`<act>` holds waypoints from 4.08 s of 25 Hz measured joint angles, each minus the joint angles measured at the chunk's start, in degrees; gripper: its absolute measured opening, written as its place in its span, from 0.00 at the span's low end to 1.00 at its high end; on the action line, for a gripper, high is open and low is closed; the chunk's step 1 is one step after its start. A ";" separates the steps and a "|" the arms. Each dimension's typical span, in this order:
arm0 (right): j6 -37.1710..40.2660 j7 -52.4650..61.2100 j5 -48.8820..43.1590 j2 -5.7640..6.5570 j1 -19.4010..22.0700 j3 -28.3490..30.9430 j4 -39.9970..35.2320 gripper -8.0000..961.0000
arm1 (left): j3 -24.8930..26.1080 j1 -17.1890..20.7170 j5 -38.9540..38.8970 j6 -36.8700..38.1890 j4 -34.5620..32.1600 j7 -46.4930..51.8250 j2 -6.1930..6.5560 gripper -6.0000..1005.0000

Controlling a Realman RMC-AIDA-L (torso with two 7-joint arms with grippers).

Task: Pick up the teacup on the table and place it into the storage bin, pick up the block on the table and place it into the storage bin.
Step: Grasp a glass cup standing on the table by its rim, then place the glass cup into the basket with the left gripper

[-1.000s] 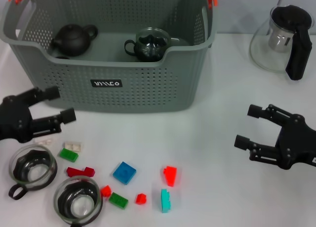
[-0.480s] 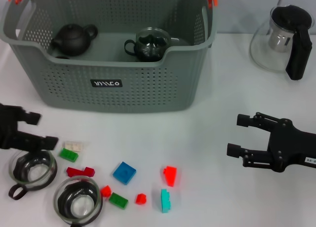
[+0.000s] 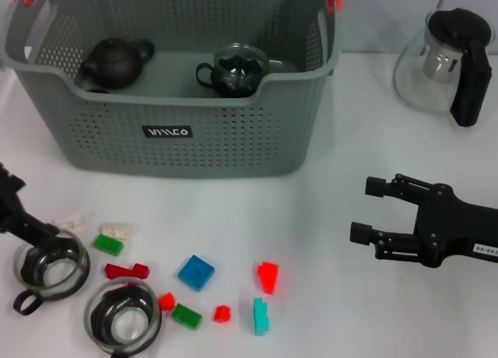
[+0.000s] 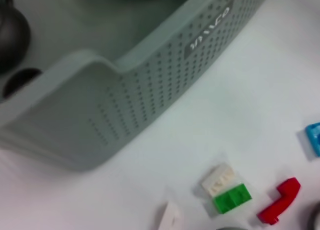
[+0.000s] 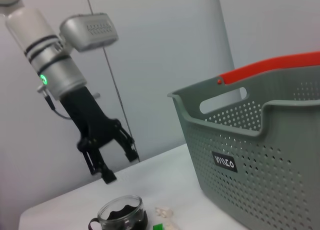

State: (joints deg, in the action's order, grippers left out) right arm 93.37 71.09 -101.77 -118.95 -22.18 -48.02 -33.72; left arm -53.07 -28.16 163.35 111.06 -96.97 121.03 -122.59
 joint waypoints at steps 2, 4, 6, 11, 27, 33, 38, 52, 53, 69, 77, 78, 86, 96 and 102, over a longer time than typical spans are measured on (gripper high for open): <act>-0.02 -0.02 -0.03 0.03 -0.09 0.17 0.25 0.96 | -0.93 0.90 0.10 -3.54 3.08 -0.08 -0.62 0.93; 0.08 -0.02 -0.07 0.04 -0.07 0.38 0.30 0.96 | -1.82 1.53 0.17 -6.22 7.08 -0.05 -0.57 0.93; 0.15 -0.03 -0.03 0.02 0.04 0.53 0.30 0.96 | -2.38 1.80 0.23 -8.55 11.26 0.06 -0.18 0.93; 0.42 -0.02 0.06 -0.01 -0.03 0.53 0.33 0.96 | -3.34 1.94 0.30 -13.03 18.65 0.03 0.85 0.91; 0.68 0.10 0.02 -0.05 -0.11 0.47 0.41 0.96 | -3.76 2.42 0.39 -16.71 20.44 0.56 1.04 0.70; 0.66 0.11 0.03 -0.05 -0.18 0.53 0.48 0.96 | -3.75 2.15 0.39 -16.84 20.26 1.49 1.18 0.42; 0.29 0.11 0.10 -0.06 -0.10 0.56 0.51 0.96 | -3.77 2.15 0.39 -16.88 19.82 1.74 1.28 0.24; 0.07 0.11 0.28 0.17 -0.21 0.57 1.13 0.96 | 10.43 -0.57 -7.45 -8.73 18.64 -4.58 2.99 0.05; 0.08 0.11 0.28 0.18 -0.22 0.56 1.13 0.96 | 14.01 -1.50 -9.44 -6.48 20.00 -6.08 3.99 0.05; -0.05 0.09 -0.04 0.31 -0.53 0.56 1.11 0.96 | 35.75 -5.58 -39.93 5.78 49.79 -22.31 8.58 0.05; -0.06 0.88 -0.10 0.47 -0.67 0.49 1.11 0.96 | 35.50 -11.79 -52.25 -7.20 48.90 -9.68 9.64 0.05; -0.10 1.03 -0.11 0.48 -0.67 0.46 1.11 0.96 | 33.60 -13.01 -51.84 -10.46 47.74 -6.30 10.48 0.05; -0.15 1.36 -0.10 0.56 -0.78 0.53 1.11 0.96 | 14.22 -22.05 -29.82 -26.98 39.03 14.41 14.13 0.05; -0.44 1.41 -0.09 0.38 -1.03 0.50 1.73 0.96 | -4.89 -31.75 -1.88 -46.23 48.44 21.87 8.10 0.05; -0.49 1.42 -0.09 0.74 -1.09 0.56 2.72 0.96 | -15.68 -31.51 0.08 -56.66 56.30 21.74 6.72 0.05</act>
State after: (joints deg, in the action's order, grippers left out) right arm 92.88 72.51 -101.86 -118.21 -23.27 -47.46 -31.00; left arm -68.75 -59.67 163.44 54.40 -40.66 142.77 -115.87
